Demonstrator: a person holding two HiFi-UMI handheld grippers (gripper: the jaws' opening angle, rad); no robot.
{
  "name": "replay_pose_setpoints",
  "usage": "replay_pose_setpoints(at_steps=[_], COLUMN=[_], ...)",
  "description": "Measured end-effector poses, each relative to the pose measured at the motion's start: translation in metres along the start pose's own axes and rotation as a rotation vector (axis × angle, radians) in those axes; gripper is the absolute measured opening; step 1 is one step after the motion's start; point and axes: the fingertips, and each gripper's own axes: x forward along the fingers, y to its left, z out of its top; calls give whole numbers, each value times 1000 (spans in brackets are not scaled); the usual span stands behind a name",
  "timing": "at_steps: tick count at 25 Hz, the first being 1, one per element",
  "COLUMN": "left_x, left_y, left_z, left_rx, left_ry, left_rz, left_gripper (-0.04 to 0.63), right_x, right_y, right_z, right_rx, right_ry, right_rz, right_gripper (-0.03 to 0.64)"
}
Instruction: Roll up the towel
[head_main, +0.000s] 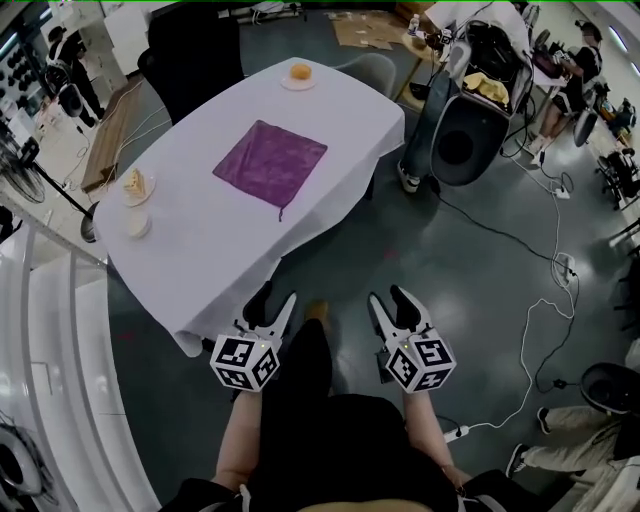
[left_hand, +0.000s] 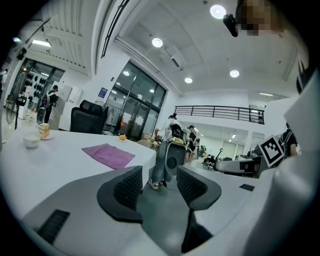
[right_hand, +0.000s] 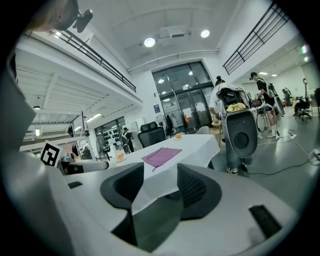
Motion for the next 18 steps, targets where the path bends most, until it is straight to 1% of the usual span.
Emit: replay_pose_setpoints(at_steps=[3, 8, 12, 18], left_x=[29, 76, 116, 167], left_y=[14, 42, 56, 100], left_z=[19, 46, 72, 103], left_rx=[12, 9, 18, 29], left_ry=[-12, -23, -26, -29], left_rz=[2, 24, 15, 33], left_gripper=[219, 219, 219, 219], right_x=[29, 74, 112, 178], right_y=[-11, -30, -48, -58], right_z=[19, 48, 72, 103], right_rx=[-17, -39, -44, -60], right_ry=[-3, 5, 12, 7], right_rz=[5, 12, 3, 24], right_gripper=[219, 219, 219, 219])
